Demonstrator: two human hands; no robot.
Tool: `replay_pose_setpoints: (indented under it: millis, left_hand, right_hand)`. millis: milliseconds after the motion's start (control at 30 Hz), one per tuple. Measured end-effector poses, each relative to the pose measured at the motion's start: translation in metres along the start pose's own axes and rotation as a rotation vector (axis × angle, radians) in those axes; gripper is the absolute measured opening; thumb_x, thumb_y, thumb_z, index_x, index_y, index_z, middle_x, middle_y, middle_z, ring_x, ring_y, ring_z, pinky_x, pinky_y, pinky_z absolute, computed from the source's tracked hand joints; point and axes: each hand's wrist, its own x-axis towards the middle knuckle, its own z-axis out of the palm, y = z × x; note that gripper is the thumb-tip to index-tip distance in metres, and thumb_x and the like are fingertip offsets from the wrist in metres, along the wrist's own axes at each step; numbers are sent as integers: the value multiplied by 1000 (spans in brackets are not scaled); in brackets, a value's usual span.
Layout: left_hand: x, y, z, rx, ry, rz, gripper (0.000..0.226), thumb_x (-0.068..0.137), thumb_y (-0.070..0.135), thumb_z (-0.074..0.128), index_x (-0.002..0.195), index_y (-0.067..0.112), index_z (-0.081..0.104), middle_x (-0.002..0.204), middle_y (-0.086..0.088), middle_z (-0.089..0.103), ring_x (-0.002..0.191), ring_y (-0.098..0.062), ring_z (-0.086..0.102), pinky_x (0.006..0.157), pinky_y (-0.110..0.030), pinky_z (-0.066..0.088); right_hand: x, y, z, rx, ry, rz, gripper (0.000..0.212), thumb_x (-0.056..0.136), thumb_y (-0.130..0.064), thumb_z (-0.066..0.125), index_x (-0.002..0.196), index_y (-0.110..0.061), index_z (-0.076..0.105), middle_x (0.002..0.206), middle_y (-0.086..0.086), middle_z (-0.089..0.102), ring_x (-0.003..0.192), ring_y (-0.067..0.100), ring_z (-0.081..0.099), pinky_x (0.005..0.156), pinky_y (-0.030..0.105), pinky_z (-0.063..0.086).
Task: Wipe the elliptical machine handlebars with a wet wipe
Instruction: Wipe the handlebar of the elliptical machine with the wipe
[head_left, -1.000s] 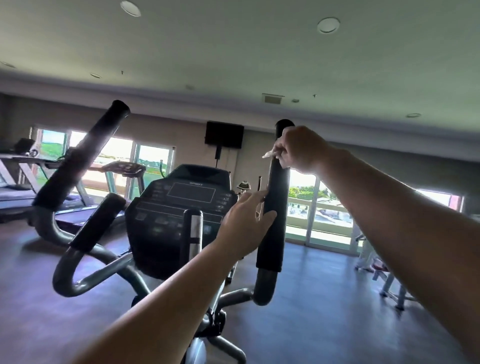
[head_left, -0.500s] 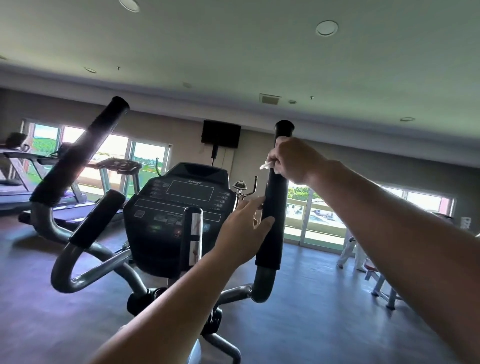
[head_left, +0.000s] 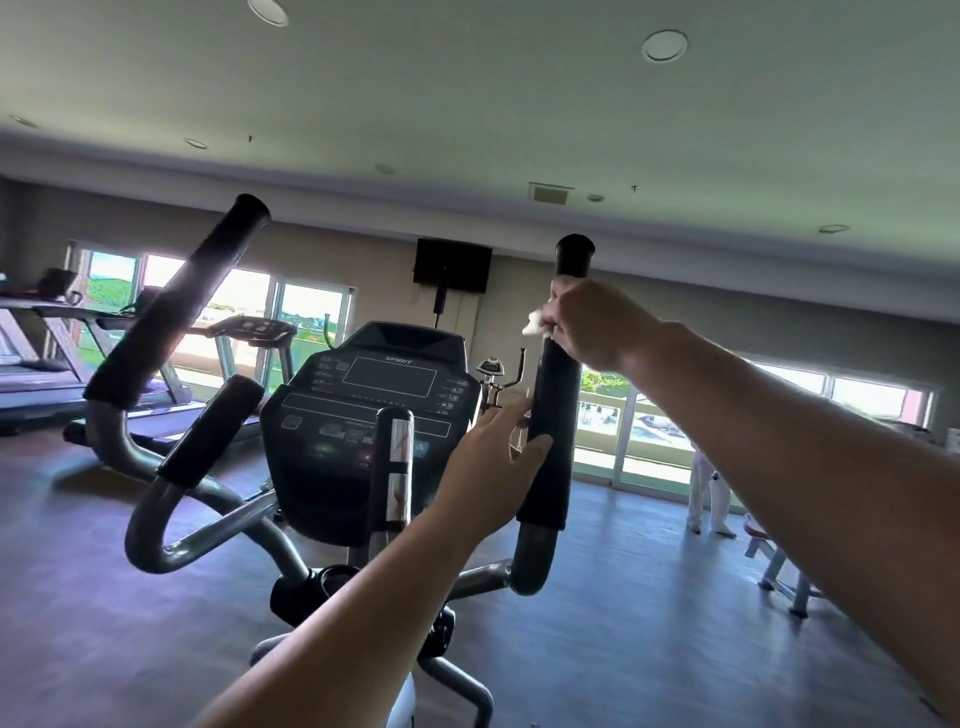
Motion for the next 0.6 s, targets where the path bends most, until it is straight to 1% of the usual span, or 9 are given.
replay_pose_setpoints:
  millis: [67,133,167,233,300,367,467,533,600]
  left_hand:
    - [-1,-1,-1,4,-2,-1,51,99,38,58,148,36,47,126,14,60,94,-8,62,87,-33,53]
    - [-1,1,-3,18,-5,0,50,98,39,59,147,36,48,122,17,59,91,-5,63,88,-36,54]
    - [-1,2,-4,27,-4,1,49,98,38,60,146,36,49,121,17,60,90,-4,63,89,-36,54]
    - [0,5,-7,45,-6,0,47,98,35,61,144,35,51,119,17,61,89,-3,63,89,-34,53]
    - [-1,8,-7,51,0,-5,48,98,33,62,144,36,52,115,18,60,88,-4,62,88,-33,52]
    - [-5,11,-7,65,6,-3,50,96,32,63,145,36,52,118,17,62,88,-6,63,88,-33,53]
    - [-11,13,-6,97,2,-14,55,95,33,64,148,34,50,131,13,62,94,-11,62,94,-36,51]
    - [-13,16,-7,128,1,-14,54,96,32,64,148,33,49,133,10,62,95,-12,63,94,-36,52]
    - [-13,21,-8,159,-4,-11,51,96,32,65,145,34,51,130,9,63,96,-14,65,94,-37,53]
  right_hand:
    - [-12,-10,-1,-23,-78,-108,23,98,-13,56,112,-11,75,111,6,63,100,21,62,99,36,49]
    - [-18,-13,-6,-17,-172,-193,21,97,-17,58,108,-14,76,106,2,64,97,15,61,100,36,48]
    - [-18,-11,-9,-5,-186,-201,21,97,-18,59,108,-13,76,105,2,64,95,15,60,100,36,48]
    - [-11,2,-11,36,-119,-151,22,98,-21,60,111,-12,76,105,4,66,96,18,61,95,35,48]
    - [-7,18,-7,76,11,-31,24,99,-22,59,114,-10,75,105,8,64,95,24,62,90,36,50]
    - [-12,20,4,96,76,35,26,100,-21,59,116,-7,73,104,11,61,91,26,61,86,35,50]
    - [-37,7,23,141,131,-36,24,97,-14,59,115,-7,74,98,6,59,81,20,56,82,29,49]
    - [-52,5,25,225,142,-105,23,93,-8,62,111,-9,76,95,5,61,82,20,60,83,33,53]
    - [-54,18,20,270,174,-97,18,93,-7,66,107,-4,76,94,9,66,82,20,62,82,33,53]
